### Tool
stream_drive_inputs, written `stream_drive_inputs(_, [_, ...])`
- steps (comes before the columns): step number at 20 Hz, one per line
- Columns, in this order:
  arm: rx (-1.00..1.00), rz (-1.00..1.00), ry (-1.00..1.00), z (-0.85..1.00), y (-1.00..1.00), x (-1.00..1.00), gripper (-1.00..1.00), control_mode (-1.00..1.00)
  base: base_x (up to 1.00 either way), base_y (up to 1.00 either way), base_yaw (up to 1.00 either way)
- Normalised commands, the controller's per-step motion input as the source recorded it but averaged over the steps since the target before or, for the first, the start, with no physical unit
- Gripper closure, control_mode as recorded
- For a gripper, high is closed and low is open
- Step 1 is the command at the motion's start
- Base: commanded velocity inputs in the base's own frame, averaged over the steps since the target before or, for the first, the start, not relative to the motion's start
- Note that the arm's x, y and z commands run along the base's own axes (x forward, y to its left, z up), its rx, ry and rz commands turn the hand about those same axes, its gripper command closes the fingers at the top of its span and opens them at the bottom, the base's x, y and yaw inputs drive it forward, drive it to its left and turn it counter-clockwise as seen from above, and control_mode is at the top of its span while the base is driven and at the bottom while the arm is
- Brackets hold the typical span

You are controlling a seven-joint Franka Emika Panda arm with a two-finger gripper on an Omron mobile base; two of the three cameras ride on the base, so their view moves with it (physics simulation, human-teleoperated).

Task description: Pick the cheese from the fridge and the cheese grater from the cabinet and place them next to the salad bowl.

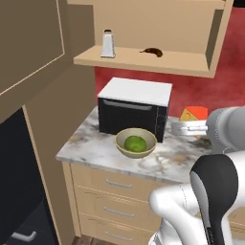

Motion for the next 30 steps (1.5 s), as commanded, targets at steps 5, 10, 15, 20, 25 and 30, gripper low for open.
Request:
stream_drive_inputs(5, [0.0, 0.0, 0.0, 0.0, 0.0, 0.0, 1.0, 1.0, 0.4, 0.22, 0.0])
stream_drive_inputs(10, [0.0, 0.0, 0.0, 0.0, 0.0, 0.0, 1.0, 1.0, 0.52, 0.22, 0.0])
stream_drive_inputs(15, [0.0, 0.0, 0.0, 0.0, 0.0, 0.0, 1.0, 1.0, 0.5, 0.21, 0.0])
stream_drive_inputs(20, [0.0, 0.0, 0.0, 0.0, 0.0, 0.0, 1.0, 1.0, 0.46, 0.25, 0.0])
stream_drive_inputs(25, [0.0, 0.0, -0.02, -0.07, 0.02, 0.43, 1.0, -1.0, 0.0, 0.0, 0.0])
stream_drive_inputs(30, [0.0, 0.0, 0.01, -0.21, -0.25, 0.27, 1.0, -1.0, 0.0, 0.0, 0.0])
